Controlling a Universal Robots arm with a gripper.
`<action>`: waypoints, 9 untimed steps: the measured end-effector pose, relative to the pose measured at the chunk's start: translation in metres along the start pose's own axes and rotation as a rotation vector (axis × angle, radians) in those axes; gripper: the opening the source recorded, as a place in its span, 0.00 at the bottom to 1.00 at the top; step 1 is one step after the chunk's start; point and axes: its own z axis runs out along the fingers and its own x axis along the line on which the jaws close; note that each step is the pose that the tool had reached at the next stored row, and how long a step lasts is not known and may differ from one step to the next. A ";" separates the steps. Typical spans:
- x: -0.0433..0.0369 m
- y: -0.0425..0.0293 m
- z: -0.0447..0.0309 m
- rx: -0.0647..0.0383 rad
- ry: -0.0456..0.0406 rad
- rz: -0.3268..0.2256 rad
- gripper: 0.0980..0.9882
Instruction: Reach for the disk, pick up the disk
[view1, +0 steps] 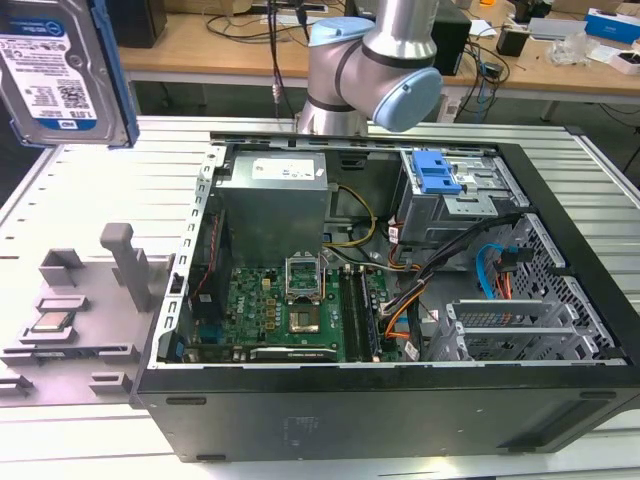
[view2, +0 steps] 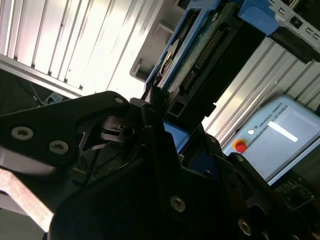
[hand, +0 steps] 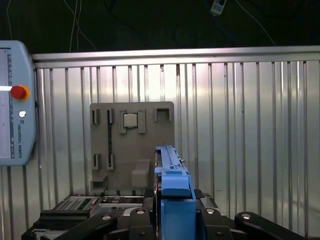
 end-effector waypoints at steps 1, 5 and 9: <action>-0.0001 -0.0034 0.0000 0.000 0.0000 0.000 0.30; -0.0005 -0.0167 0.0000 0.000 0.0000 0.000 0.30; -0.0012 -0.0352 0.0001 0.000 0.0001 0.000 0.30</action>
